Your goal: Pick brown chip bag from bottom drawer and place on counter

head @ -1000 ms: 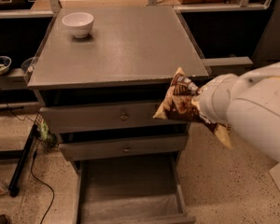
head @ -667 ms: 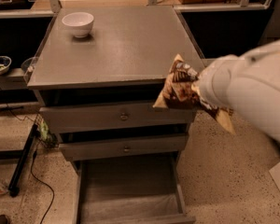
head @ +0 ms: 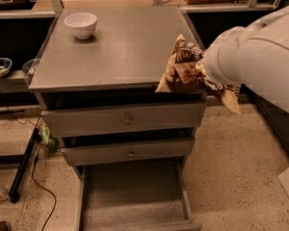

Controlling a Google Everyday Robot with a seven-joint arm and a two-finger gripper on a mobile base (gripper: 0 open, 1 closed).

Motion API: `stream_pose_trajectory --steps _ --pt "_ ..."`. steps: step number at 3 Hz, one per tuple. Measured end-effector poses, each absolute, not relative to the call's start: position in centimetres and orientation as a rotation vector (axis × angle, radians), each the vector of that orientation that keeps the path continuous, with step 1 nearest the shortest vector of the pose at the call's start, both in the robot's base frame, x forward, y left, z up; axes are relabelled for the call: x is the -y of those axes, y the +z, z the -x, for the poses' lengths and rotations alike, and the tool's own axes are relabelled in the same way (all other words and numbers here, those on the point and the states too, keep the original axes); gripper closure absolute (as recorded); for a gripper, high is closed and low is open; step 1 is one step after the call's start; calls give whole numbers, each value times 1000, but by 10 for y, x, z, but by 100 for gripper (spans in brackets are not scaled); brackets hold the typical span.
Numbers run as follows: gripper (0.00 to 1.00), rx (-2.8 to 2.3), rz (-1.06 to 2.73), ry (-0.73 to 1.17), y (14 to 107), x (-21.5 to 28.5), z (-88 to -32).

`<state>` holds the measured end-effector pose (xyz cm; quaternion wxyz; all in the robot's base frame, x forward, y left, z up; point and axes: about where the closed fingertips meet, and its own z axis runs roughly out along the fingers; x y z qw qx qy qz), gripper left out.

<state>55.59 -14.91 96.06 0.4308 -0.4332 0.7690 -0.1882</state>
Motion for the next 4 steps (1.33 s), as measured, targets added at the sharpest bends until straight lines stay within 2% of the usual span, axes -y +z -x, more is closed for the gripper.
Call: stream_pose_trajectory --steps 2,4 --pt "100 -1915 1025 -517 973 164 -560" --pt "100 -1856 1094 -580 1018 164 -618"
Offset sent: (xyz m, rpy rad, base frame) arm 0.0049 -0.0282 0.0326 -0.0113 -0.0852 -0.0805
